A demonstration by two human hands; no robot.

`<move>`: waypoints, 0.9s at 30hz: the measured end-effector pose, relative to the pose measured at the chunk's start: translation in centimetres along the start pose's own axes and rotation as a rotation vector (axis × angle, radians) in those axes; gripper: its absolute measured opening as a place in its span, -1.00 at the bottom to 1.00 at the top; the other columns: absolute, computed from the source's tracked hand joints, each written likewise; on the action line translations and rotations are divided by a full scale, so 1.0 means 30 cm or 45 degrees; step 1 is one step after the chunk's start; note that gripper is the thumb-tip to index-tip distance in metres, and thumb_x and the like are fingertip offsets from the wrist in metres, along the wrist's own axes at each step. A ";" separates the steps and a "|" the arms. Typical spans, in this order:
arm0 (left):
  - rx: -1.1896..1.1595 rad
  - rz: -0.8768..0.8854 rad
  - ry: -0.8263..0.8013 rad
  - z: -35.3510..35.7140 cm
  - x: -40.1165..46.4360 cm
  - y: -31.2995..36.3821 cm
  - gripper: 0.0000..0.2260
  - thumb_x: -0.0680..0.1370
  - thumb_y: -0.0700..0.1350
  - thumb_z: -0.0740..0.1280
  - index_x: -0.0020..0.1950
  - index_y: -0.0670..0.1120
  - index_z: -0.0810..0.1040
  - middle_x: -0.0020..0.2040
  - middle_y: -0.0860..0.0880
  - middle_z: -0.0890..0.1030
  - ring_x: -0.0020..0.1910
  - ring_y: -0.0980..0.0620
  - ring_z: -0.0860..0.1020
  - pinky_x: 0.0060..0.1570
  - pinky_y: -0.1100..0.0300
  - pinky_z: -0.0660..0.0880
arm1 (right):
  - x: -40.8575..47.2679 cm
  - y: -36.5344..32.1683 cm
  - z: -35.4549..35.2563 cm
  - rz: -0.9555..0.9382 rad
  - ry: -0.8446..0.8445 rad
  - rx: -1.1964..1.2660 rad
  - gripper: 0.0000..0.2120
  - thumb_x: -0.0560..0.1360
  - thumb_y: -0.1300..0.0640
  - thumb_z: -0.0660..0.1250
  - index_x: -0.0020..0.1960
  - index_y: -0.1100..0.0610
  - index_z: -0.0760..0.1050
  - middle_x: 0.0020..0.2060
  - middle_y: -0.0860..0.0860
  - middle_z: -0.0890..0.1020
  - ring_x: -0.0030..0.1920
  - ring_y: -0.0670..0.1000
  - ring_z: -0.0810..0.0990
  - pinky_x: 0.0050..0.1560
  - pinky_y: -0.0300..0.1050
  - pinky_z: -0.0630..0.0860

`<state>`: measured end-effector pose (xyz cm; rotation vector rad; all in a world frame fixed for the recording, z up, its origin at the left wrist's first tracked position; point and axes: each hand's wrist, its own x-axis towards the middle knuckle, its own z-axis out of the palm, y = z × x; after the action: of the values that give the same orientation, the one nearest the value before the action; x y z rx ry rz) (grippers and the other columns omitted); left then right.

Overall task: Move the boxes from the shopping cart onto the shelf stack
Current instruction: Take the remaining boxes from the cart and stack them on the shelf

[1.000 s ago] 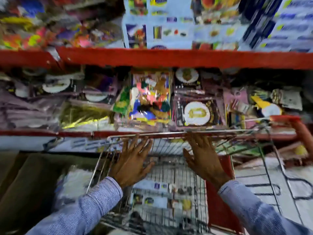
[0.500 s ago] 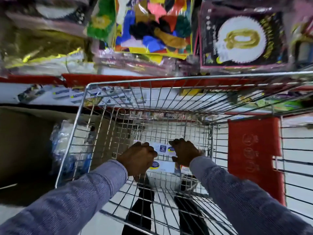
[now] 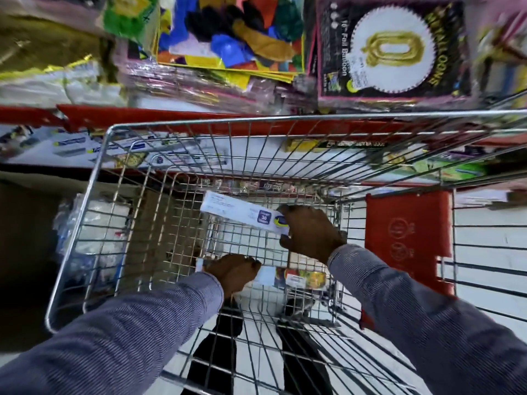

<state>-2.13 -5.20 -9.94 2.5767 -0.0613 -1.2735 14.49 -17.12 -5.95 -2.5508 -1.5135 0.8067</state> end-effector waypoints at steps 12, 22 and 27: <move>-0.016 -0.020 0.695 -0.403 -0.452 0.009 -0.40 0.41 -0.01 0.50 0.41 -0.13 0.47 0.32 -0.20 0.58 0.22 -0.20 0.60 0.11 -0.03 0.60 | -0.231 -0.213 -0.775 -0.310 0.568 -0.109 -0.43 0.30 -0.21 0.41 0.26 -0.08 0.45 -0.08 0.07 0.72 -0.08 0.19 0.67 -0.13 -0.03 0.55; -0.067 -0.233 1.419 -1.007 -1.080 0.226 -0.41 0.23 0.29 0.36 0.22 0.14 0.61 0.09 0.06 0.72 0.03 0.01 0.68 -0.04 0.17 0.57 | -0.443 -0.372 -1.559 -0.374 0.892 -0.268 -0.50 0.23 -0.22 0.41 0.11 -0.03 0.56 -0.13 0.01 0.74 -0.15 0.13 0.67 -0.20 -0.08 0.54; -0.098 -0.275 1.600 -1.240 -1.221 0.248 -0.44 0.19 0.24 0.37 0.18 0.17 0.62 0.04 0.11 0.73 0.04 0.06 0.67 -0.01 0.13 0.60 | -0.472 -0.385 -1.778 -0.433 1.011 -0.299 -0.56 0.28 -0.17 0.42 0.07 0.04 0.59 -0.24 0.00 0.69 -0.26 0.09 0.61 -0.31 -0.17 0.34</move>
<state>5.20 1.36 41.86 2.8501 0.4893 0.4544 24.91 -12.23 49.23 -2.1930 -1.6971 -0.4080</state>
